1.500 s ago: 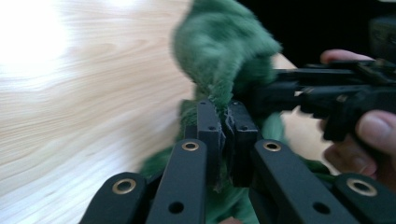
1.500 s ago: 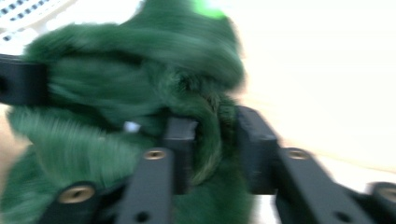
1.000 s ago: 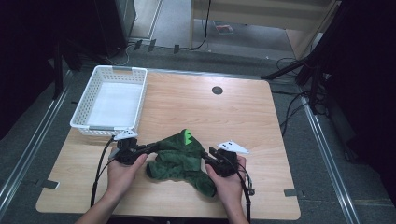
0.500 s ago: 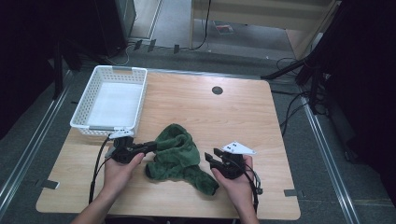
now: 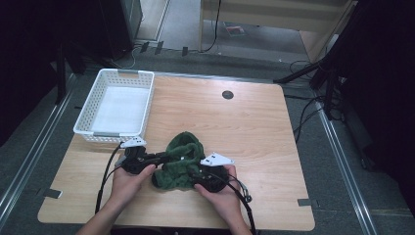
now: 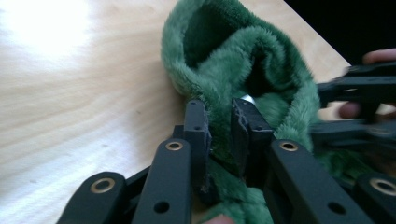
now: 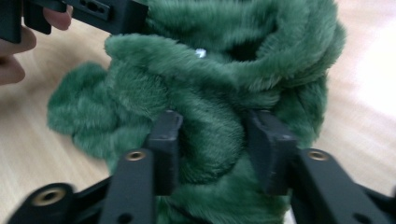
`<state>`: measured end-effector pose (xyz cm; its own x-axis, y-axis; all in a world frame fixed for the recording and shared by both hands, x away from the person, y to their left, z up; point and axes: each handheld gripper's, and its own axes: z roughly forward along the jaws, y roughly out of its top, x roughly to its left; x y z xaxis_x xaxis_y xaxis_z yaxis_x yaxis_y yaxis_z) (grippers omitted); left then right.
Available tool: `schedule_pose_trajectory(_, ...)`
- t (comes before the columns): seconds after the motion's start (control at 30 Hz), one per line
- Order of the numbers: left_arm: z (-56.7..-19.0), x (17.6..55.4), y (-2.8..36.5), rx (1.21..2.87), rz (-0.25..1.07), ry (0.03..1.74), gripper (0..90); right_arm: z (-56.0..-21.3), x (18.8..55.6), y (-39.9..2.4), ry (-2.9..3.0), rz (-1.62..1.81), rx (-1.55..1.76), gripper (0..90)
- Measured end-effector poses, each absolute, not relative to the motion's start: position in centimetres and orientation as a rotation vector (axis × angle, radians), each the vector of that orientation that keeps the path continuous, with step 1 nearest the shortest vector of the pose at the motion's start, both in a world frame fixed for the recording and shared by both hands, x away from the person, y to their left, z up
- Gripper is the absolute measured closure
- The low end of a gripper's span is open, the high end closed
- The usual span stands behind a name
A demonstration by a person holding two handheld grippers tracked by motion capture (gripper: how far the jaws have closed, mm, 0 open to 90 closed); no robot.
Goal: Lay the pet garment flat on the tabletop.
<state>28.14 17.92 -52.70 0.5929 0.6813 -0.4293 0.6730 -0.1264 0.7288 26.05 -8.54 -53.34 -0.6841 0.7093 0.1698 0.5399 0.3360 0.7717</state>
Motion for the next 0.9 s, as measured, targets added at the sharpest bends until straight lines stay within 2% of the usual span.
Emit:
schedule_pose_trajectory(0.13, -52.8, 27.6, 16.8, 1.979, -0.059, 0.999, 77.4, -53.7, 25.4, -9.8, 2.476, 1.256, 1.153, 68.6)
schedule_pose_trajectory(0.27, -52.7, 27.4, 16.4, 2.052, -0.147, 0.929, 76.8, -53.7, 23.8, -10.0, 2.554, 1.171, 1.078, 69.7)
schedule_pose_trajectory(0.4, -52.6, 27.5, 16.6, 2.075, -0.224, 0.874, 73.1, -53.0, 22.8, -10.8, 2.606, 1.151, 1.027, 60.1)
schedule_pose_trajectory(0.47, -52.4, 27.6, 16.7, 2.075, -0.222, 0.869, 66.2, -52.4, 22.6, -11.4, 2.624, 1.209, 1.012, 50.7)
schedule_pose_trajectory(0.57, -52.2, 28.2, 17.3, 2.022, -0.190, 0.934, 53.1, -50.8, 22.7, -12.5, 2.629, 1.281, 0.992, 41.8)
schedule_pose_trajectory(0.67, -52.1, 28.6, 17.9, 1.964, -0.195, 0.972, 51.2, -49.0, 23.3, -13.4, 2.583, 1.329, 0.980, 40.9)
schedule_pose_trajectory(0.77, -51.7, 29.4, 18.3, 1.905, -0.140, 1.052, 49.2, -47.1, 24.7, -13.8, 2.496, 1.401, 1.003, 42.1)
schedule_pose_trajectory(0.9, -51.5, 30.0, 17.9, 1.864, -0.061, 1.139, 47.7, -46.3, 27.0, -12.9, 2.387, 1.411, 1.089, 44.3)
